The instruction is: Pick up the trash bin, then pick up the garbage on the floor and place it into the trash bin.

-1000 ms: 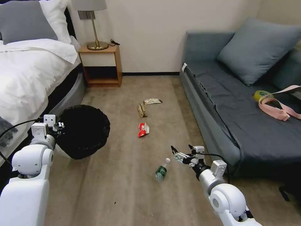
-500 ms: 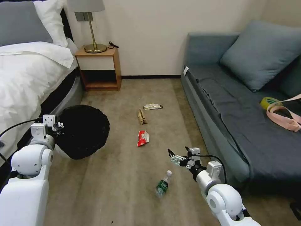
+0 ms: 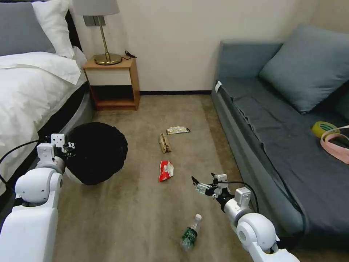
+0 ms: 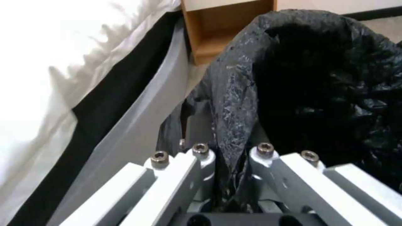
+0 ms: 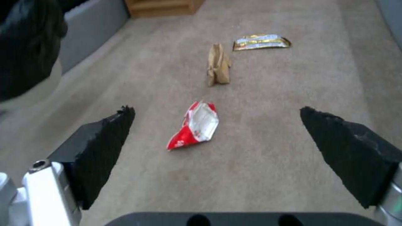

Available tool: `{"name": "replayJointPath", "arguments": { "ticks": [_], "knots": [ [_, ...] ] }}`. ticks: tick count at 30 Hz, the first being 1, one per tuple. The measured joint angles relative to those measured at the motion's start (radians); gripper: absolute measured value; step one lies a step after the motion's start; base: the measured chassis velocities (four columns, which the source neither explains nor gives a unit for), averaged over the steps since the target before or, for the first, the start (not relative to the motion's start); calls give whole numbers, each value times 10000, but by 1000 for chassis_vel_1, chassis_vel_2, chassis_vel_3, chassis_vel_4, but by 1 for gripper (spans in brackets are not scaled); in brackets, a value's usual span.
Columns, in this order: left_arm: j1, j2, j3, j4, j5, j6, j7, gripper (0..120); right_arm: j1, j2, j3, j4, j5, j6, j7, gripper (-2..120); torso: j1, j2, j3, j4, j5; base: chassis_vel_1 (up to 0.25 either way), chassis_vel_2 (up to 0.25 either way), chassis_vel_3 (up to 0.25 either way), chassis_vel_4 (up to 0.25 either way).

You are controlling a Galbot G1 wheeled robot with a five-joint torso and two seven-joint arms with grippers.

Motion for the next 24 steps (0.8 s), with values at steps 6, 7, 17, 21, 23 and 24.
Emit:
{"name": "replayJointPath", "arguments": {
  "ticks": [6,7,17,21,23,24],
  "knots": [
    [-201,-15,187,177,12,-60,75,4,1112,-1695,-1030,-596,196,-415,15,100,1,0,1,-6,0,-40,39,31,-30],
    [-205,1,187,194,14,-69,95,4,1462,-1928,-1306,-721,293,-569,17,100,0,0,1,-2,-1,0,0,0,0],
    [-122,110,163,238,24,-74,135,4,4209,-2891,-4126,-2046,2401,-2252,738,100,1,0,1,0,0,0,0,0,0],
    [-12,177,142,176,23,-76,179,4,5105,-3091,-5082,-2551,2898,-2684,720,100,0,-1,1,0,0,0,0,0,0],
    [42,226,109,132,23,-108,204,4,5614,-3160,-5593,-2814,3303,-3093,795,100,0,0,1,2,-2,0,0,0,0],
    [69,239,84,129,29,-130,221,4,5802,-3176,-5815,-2925,3616,-3296,936,100,1,0,1,1,2,0,0,0,0]
  ]
}}
